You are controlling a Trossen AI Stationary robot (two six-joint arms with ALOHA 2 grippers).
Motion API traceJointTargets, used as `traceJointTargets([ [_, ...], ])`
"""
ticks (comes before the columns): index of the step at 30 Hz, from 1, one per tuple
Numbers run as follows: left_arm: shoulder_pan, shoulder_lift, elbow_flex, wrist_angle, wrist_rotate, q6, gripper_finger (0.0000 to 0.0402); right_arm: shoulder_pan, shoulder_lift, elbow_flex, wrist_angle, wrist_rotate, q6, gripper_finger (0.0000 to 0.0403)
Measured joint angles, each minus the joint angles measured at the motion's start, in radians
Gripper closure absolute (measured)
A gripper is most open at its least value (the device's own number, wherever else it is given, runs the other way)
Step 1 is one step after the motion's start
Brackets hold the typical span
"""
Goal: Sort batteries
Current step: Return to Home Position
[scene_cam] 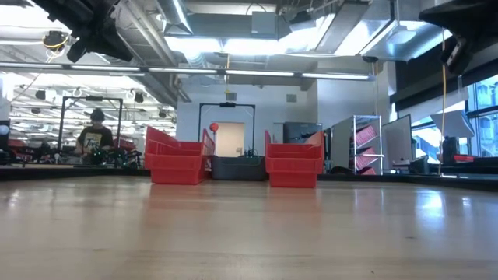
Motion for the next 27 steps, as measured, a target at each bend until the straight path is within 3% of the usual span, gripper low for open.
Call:
traceJointTargets([
  [2,0.0,-0.001,0.0,0.0,0.0,0.0,0.0387,-0.001,-0.067,-0.081,0.098,0.016,-0.033,0.0401],
  [6,0.0,-0.001,0.0,0.0,0.0,0.0,0.0387,-0.027,-0.066,-0.24,0.394,0.014,-0.18,0.0401],
  [13,0.0,-0.001,0.0,-0.006,0.0,0.01,0.0387,-0.225,-0.066,-0.341,0.453,-0.04,-0.18,0.0402],
  [23,0.0,-0.001,0.0,-0.005,0.0,0.018,0.0387,-0.702,-0.066,-0.351,0.29,-0.581,-0.133,0.0403],
  [27,0.0,-0.005,0.0,-0.005,0.007,0.026,0.0387,-0.826,-0.039,-0.352,0.315,-0.78,-0.135,0.0403],
])
